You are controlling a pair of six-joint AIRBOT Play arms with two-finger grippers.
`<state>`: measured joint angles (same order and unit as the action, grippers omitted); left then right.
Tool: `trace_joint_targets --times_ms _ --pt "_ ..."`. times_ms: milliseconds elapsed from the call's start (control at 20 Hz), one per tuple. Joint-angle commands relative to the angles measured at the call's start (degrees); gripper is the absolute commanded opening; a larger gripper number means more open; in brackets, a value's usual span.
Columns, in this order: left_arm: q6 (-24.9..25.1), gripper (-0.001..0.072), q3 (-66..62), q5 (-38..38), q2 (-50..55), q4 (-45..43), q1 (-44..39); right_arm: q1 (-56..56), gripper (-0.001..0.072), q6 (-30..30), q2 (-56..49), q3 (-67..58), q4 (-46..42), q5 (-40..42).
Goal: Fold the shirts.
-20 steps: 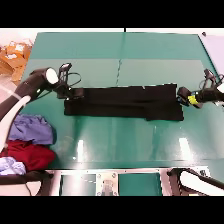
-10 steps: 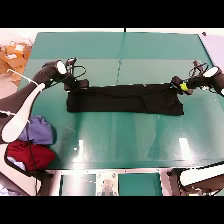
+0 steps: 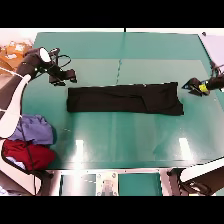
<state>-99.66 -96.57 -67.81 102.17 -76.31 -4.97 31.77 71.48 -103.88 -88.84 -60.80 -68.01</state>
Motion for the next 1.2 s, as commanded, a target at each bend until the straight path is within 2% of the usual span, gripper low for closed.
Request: trace_joint_targets --times_ms 0,200,450,600,850,900,950,1000,1050,1100,1150 --pt "-0.2 0.0687 -1.4 -4.2 0.0 2.3 1.2 6.6 0.0591 -9.6 -6.6 -0.9 10.8 -10.6" --pt "2.7 0.0687 -1.3 -2.3 0.0 9.9 1.1 8.1 0.0591 -15.6 -13.4 -0.9 22.0 -17.9" --pt "9.7 0.0686 -1.3 -0.5 0.0 23.0 1.1 1.6 0.0591 -19.7 -14.7 -2.1 22.9 -20.0" --pt "10.2 0.0686 -1.3 -0.5 0.0 23.6 1.1 -0.4 0.0591 -19.4 -14.7 -6.2 22.9 -23.4" --pt "11.7 0.0686 -1.3 -0.2 0.0 23.6 1.1 -0.9 0.0577 -16.2 -14.7 -8.3 22.9 -24.5" --pt "11.7 0.0685 -1.3 0.0 0.0 23.6 1.1 -1.2 0.0396 -16.3 -14.7 -8.3 22.9 -24.6" --pt "11.7 0.0683 -1.3 0.3 0.0 23.6 0.8 -1.6 0.0145 -16.6 -14.7 -8.3 22.9 -24.6" --pt "12.2 0.0574 -1.3 0.9 0.0 23.5 0.3 -1.9 0.0013 -16.7 -14.7 -8.3 22.9 -24.7" --pt "14.6 0.0420 -1.3 1.6 0.0 23.6 -0.7 -2.3 0.0015 -16.7 -14.7 -8.5 22.9 -24.9" --pt "16.6 0.0348 -1.3 2.6 0.0 23.6 -2.2 -2.5 0.0014 -16.7 -14.7 -9.0 22.9 -25.2" --pt "16.9 0.0348 -1.3 4.4 0.3 23.8 -4.3 -2.7 0.0013 -16.2 -14.5 -9.6 22.9 -25.7"
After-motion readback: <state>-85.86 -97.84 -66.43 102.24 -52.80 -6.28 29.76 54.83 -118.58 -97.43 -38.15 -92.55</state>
